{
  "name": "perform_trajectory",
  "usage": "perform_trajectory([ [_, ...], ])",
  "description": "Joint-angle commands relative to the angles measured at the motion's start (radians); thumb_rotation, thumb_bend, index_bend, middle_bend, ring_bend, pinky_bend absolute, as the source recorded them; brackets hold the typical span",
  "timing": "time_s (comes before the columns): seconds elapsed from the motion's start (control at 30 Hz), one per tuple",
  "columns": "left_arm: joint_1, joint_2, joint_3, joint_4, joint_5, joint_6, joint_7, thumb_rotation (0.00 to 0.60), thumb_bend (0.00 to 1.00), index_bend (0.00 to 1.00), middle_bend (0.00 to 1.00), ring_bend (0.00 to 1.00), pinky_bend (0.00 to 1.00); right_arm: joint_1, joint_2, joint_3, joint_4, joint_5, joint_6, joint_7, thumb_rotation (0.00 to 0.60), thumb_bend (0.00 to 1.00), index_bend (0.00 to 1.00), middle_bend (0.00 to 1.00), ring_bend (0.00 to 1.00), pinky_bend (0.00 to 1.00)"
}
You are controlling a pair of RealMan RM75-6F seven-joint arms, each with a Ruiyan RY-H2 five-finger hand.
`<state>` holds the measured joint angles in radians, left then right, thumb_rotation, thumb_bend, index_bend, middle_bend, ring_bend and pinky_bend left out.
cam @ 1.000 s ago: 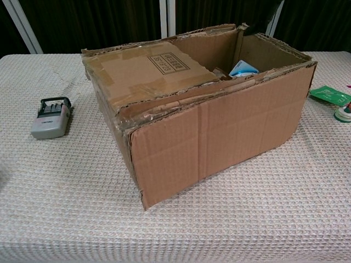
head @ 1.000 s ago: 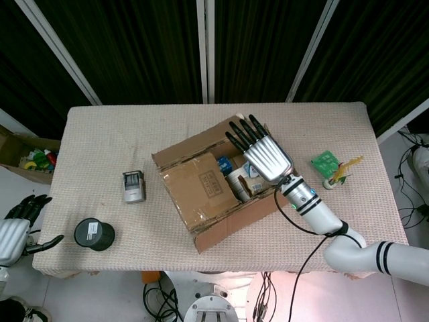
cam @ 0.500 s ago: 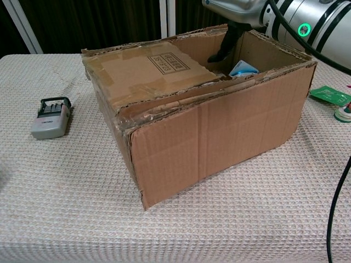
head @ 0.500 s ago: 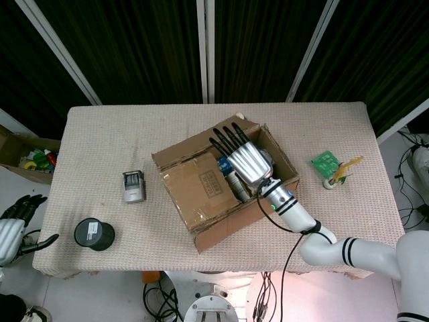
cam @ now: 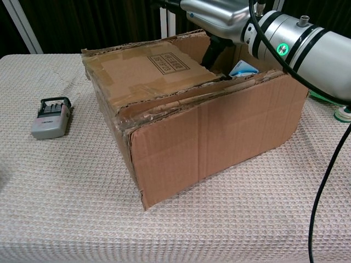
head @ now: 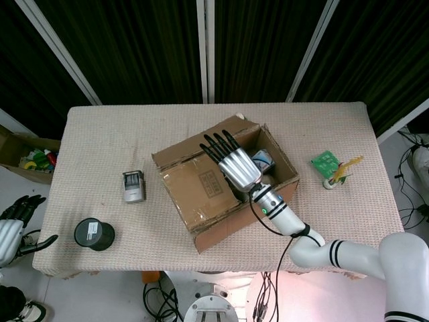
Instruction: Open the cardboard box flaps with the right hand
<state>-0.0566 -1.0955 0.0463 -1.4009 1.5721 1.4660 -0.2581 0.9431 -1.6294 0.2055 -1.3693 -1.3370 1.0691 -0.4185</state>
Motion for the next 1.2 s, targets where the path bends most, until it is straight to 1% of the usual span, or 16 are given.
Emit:
perform_trajectory([
  [0.03, 0.0, 0.0, 0.0, -0.001, 0.0, 0.0, 0.0, 0.049, 0.0, 0.12, 0.11, 0.05, 0.19, -0.001, -0.013, 0.02, -0.009, -0.01, 0.012, 0.04, 0.6, 0.0, 0.0, 0.0, 0.0, 0.0],
  [0.3, -0.002, 0.001, -0.003, -0.001, 0.001, 0.001, -0.001, 0.047, 0.0, 0.12, 0.11, 0.05, 0.19, -0.009, -0.008, 0.078, -0.084, -0.013, 0.055, 0.126, 0.6, 0.0, 0.0, 0.0, 0.0, 0.0],
  [0.47, -0.003, 0.001, -0.002, -0.003, 0.002, -0.001, 0.001, 0.049, 0.0, 0.12, 0.11, 0.05, 0.19, 0.0, -0.008, 0.111, -0.132, -0.013, 0.068, 0.132, 0.6, 0.0, 0.0, 0.0, 0.0, 0.0],
  [0.57, -0.003, 0.0, -0.002, -0.003, 0.002, 0.0, 0.002, 0.048, 0.0, 0.12, 0.11, 0.05, 0.19, 0.009, -0.027, 0.129, -0.177, 0.003, 0.067, 0.142, 0.6, 0.0, 0.0, 0.0, 0.0, 0.0],
  [0.63, -0.003, -0.001, -0.003, -0.003, 0.001, -0.001, 0.002, 0.047, 0.0, 0.12, 0.11, 0.05, 0.19, 0.019, -0.043, 0.136, -0.204, 0.001, 0.068, 0.138, 0.6, 0.0, 0.0, 0.0, 0.0, 0.0],
  [0.77, -0.004, -0.002, -0.002, -0.004, 0.004, 0.0, 0.005, 0.049, 0.0, 0.12, 0.11, 0.05, 0.19, 0.05, -0.095, 0.143, -0.232, -0.042, 0.09, 0.108, 0.6, 0.0, 0.0, 0.0, 0.0, 0.0],
  [0.93, -0.001, -0.001, -0.003, -0.004, 0.005, 0.006, 0.002, 0.046, 0.0, 0.12, 0.11, 0.05, 0.19, 0.089, -0.172, 0.156, -0.227, -0.063, 0.104, 0.075, 0.6, 0.0, 0.0, 0.0, 0.0, 0.0],
  [1.03, 0.001, 0.001, -0.002, -0.003, 0.006, 0.012, -0.002, 0.047, 0.0, 0.12, 0.11, 0.05, 0.19, 0.106, -0.213, 0.16, -0.227, -0.057, 0.099, 0.059, 0.6, 0.0, 0.0, 0.0, 0.0, 0.0],
  [1.1, 0.003, 0.002, -0.002, -0.002, 0.007, 0.015, -0.006, 0.046, 0.0, 0.12, 0.11, 0.05, 0.19, 0.109, -0.221, 0.16, -0.229, -0.059, 0.101, 0.046, 0.6, 0.0, 0.0, 0.0, 0.0, 0.0],
  [1.2, 0.007, 0.005, -0.002, 0.004, 0.006, 0.022, -0.015, 0.046, 0.0, 0.12, 0.11, 0.05, 0.19, 0.101, -0.199, 0.161, -0.243, -0.07, 0.11, 0.03, 0.6, 0.0, 0.0, 0.0, 0.0, 0.0],
])
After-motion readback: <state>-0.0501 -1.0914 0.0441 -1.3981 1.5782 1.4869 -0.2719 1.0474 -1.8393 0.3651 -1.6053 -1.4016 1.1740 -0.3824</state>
